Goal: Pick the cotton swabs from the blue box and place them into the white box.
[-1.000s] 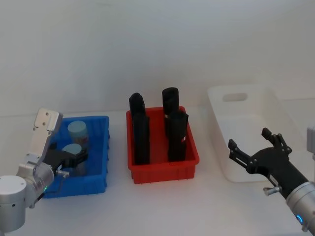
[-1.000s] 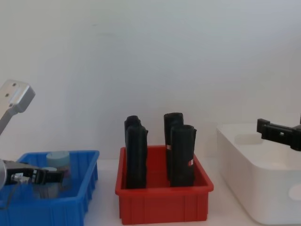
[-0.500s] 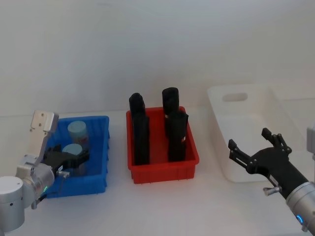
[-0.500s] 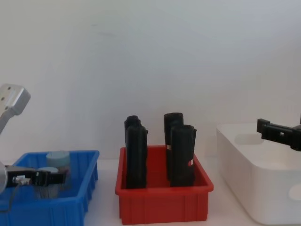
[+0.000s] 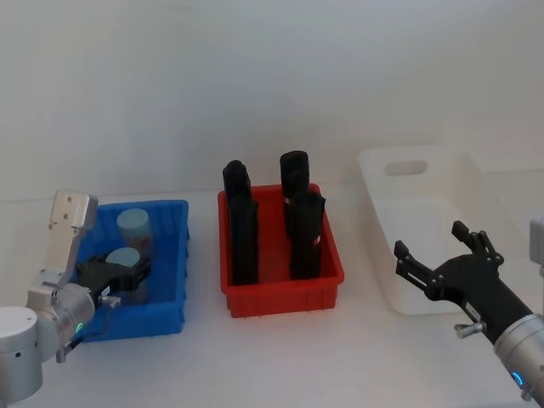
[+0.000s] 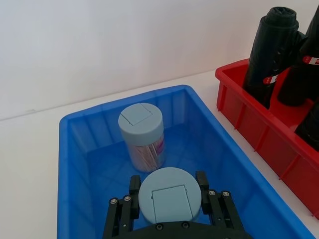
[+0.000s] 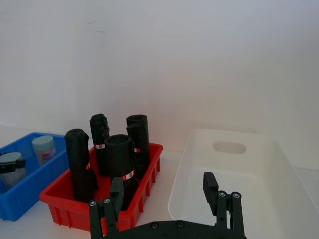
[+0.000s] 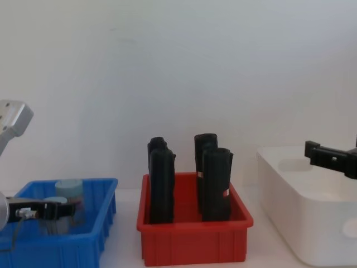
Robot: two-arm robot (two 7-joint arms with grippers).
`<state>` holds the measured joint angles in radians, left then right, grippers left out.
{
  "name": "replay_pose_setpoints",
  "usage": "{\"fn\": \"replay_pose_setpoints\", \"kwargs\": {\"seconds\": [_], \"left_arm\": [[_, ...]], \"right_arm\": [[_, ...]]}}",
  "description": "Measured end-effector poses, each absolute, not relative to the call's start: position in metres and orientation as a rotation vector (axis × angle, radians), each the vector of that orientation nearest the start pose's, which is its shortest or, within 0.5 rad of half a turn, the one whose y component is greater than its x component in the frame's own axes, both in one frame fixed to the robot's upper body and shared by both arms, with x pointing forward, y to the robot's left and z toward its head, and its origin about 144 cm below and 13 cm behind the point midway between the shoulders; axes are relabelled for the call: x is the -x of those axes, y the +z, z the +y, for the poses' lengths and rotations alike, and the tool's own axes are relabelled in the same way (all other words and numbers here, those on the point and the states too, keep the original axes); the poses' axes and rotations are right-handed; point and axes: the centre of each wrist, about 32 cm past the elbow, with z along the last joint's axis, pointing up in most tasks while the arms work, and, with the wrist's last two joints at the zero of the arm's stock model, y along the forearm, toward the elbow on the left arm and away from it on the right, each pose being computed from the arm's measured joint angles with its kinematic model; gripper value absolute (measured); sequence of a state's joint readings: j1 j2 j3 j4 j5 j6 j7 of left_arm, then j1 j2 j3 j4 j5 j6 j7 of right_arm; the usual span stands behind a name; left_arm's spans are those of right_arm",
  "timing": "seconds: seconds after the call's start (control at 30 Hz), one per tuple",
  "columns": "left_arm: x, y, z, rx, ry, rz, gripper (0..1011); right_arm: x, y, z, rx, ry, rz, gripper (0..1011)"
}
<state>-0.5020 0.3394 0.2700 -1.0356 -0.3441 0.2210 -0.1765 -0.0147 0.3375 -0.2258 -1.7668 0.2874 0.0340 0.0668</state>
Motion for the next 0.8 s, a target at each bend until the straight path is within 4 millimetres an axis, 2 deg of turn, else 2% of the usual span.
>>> {"fn": "replay_pose_setpoints", "kwargs": {"seconds": [0.4,0.8], "left_arm": [[-0.581,1.186,0.305,-0.261,1.319,0.14,670],[-0.57,1.225,0.294,-0.255,1.238,0.043,671]], "right_arm": [[-0.443,1.189,-0.237,-0.026,-1.23,-0.075,1002],[-0.443,1.189,-0.237,-0.026,-1.229,-0.075,1001]]}}
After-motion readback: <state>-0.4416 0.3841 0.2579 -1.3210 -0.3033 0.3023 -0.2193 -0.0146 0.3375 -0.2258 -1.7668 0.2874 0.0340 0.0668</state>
